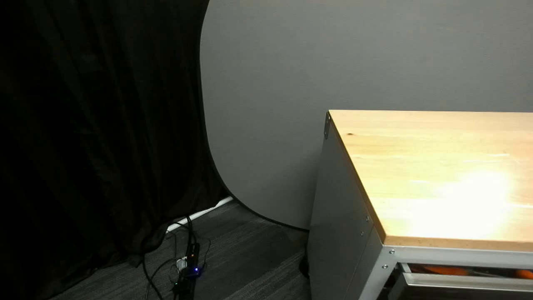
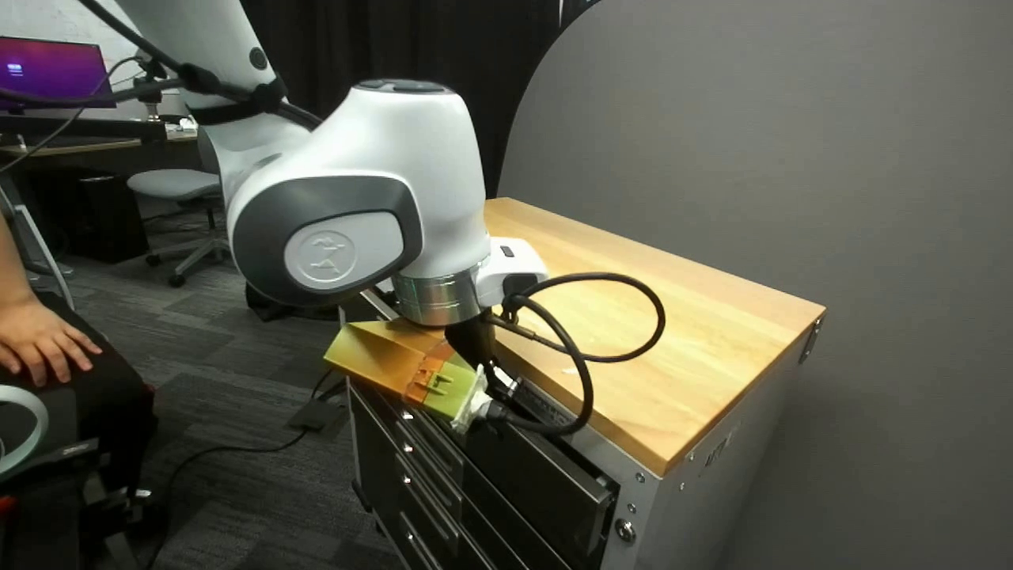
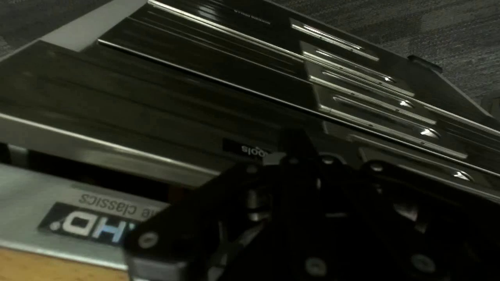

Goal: Place the screwdriver in the drawer then close it

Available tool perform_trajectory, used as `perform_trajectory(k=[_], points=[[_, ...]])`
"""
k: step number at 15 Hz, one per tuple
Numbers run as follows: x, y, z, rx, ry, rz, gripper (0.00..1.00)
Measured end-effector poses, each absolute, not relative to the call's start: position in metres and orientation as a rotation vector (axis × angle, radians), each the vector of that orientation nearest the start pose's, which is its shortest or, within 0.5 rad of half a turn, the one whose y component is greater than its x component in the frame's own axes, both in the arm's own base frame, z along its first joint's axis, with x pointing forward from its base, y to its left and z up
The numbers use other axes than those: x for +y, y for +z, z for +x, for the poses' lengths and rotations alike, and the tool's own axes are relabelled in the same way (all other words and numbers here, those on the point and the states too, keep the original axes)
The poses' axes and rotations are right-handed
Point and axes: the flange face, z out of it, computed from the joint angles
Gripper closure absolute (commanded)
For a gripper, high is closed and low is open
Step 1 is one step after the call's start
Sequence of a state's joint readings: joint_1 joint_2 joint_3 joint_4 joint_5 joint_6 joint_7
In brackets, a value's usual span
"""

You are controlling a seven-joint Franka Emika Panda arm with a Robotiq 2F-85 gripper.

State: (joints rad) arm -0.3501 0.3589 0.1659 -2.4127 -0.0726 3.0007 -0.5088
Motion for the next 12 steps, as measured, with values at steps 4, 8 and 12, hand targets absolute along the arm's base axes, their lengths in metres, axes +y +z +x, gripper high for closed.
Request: perform_trajectory(k=[4,8,12], points=[[-0.079,0.192,0.516,-0.663,-0.456,-3.077,1.0],[-0.073,0.195,0.52,-0.71,-0.533,-3.06,1.0],[-0.071,0.196,0.518,-0.763,-0.55,-3.057,1.0]])
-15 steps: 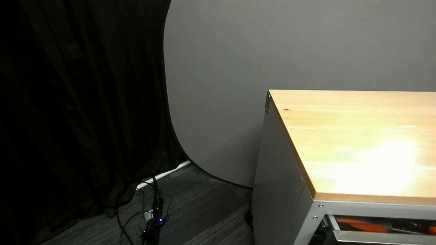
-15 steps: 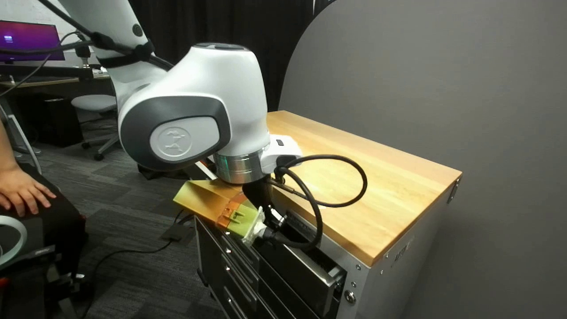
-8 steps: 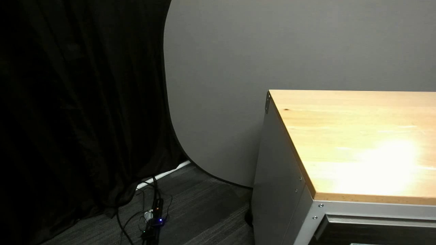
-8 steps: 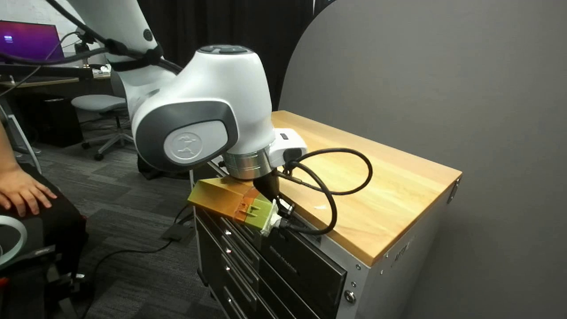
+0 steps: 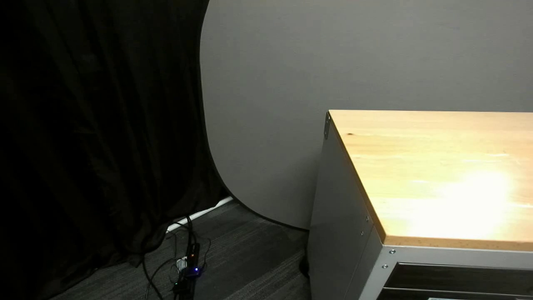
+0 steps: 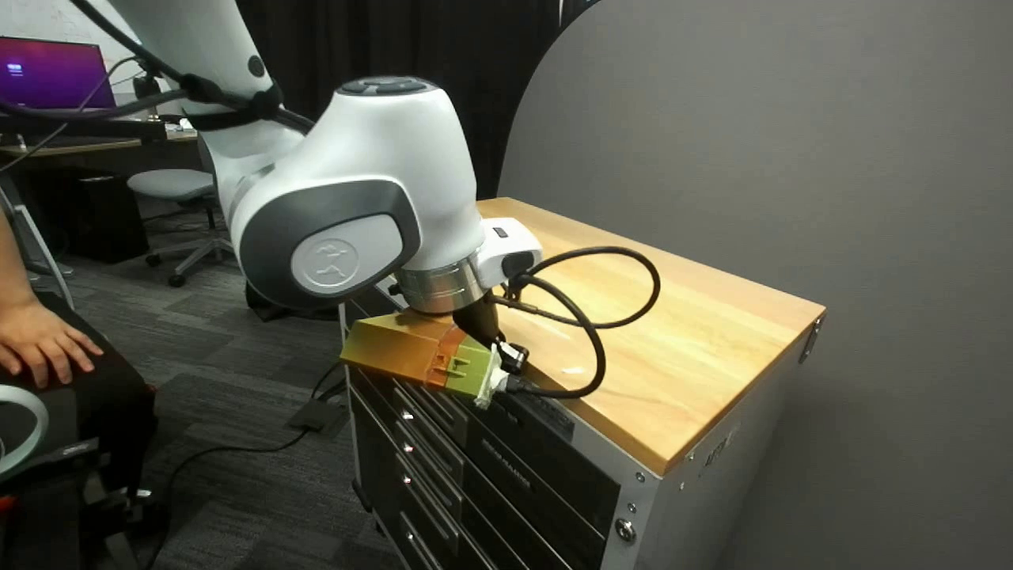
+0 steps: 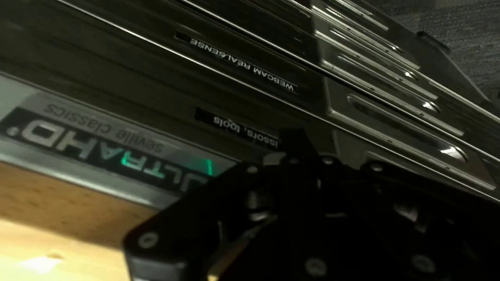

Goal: Place the screwdriver in the drawer then close it

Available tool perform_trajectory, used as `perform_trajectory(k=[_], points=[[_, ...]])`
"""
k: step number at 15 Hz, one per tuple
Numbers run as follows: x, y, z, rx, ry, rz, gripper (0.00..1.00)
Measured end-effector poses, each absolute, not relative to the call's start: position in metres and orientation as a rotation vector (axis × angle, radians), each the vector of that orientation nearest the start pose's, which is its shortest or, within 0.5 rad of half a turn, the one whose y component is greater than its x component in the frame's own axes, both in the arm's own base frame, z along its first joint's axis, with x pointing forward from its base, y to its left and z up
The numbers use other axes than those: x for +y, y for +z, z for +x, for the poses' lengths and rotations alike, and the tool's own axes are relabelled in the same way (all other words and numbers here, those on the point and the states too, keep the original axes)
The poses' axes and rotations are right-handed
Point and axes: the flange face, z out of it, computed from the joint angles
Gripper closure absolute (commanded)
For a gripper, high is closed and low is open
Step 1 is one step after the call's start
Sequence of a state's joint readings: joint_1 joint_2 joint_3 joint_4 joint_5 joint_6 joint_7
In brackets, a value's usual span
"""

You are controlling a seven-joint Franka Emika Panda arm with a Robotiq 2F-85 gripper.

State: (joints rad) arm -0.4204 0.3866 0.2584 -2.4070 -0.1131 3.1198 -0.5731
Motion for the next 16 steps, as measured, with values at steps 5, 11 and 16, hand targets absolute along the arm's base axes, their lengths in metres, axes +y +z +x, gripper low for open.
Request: perform_trajectory(k=[5,11,16], points=[[-0.054,0.225,0.521,-1.007,-0.386,-3.088,1.0],[0.033,0.272,0.513,-1.345,0.117,-3.088,0.73],[0.111,0.311,0.516,-1.552,0.423,-3.022,0.37]])
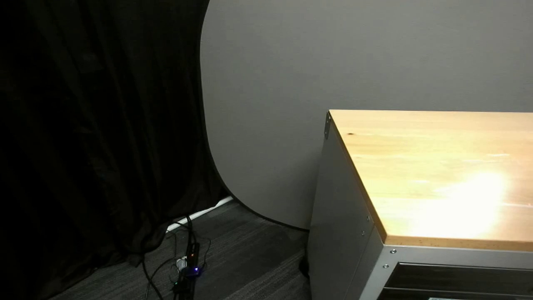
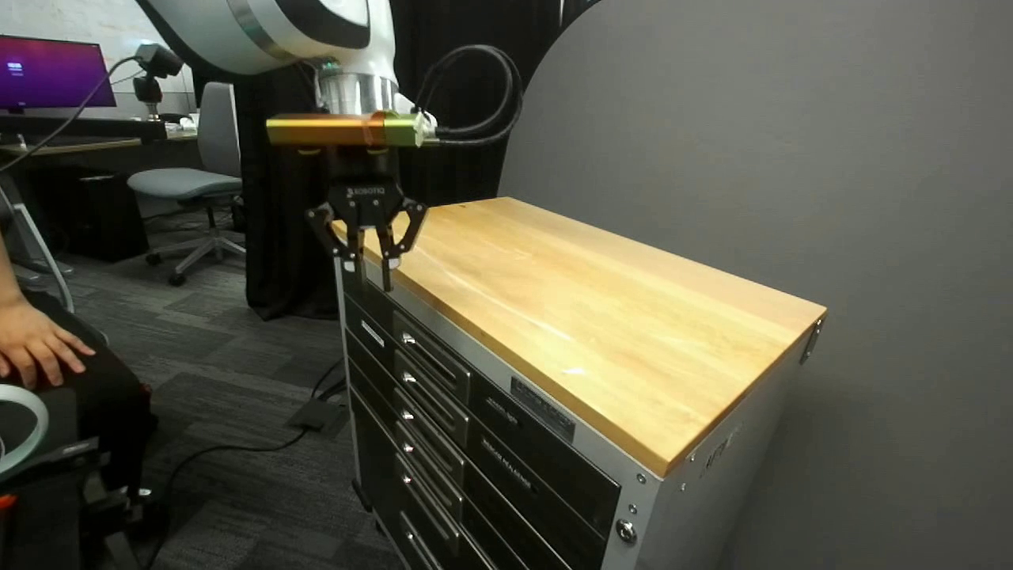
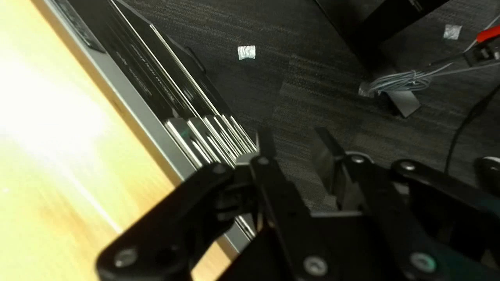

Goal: Place the screwdriver in the drawer then close it

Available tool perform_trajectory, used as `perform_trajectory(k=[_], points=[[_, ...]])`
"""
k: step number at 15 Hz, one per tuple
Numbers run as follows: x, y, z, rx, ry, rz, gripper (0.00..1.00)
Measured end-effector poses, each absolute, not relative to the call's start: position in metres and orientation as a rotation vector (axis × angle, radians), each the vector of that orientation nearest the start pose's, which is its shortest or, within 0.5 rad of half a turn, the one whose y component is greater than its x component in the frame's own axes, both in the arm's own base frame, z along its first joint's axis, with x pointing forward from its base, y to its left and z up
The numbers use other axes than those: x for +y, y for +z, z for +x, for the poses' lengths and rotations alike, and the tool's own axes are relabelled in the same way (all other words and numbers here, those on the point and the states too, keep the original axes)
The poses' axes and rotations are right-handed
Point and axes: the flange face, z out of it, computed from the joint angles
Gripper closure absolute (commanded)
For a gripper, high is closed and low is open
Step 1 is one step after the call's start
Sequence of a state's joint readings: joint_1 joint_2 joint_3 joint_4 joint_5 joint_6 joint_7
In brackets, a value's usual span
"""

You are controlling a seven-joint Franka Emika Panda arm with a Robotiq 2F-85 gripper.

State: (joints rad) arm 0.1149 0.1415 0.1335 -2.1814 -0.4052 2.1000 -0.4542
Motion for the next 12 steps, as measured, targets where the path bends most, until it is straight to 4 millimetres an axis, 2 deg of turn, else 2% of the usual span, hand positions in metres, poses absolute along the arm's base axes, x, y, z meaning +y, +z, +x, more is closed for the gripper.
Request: perform_trajectory(k=[2,5,8,12], points=[[0.133,0.333,0.523,-1.599,0.45,-3.015,0.21],[0.146,0.357,0.536,-1.612,0.456,-3.023,0.01],[0.146,0.368,0.551,-1.593,0.457,-3.036,0.02],[0.145,0.369,0.561,-1.584,0.46,-3.036,0.0]])
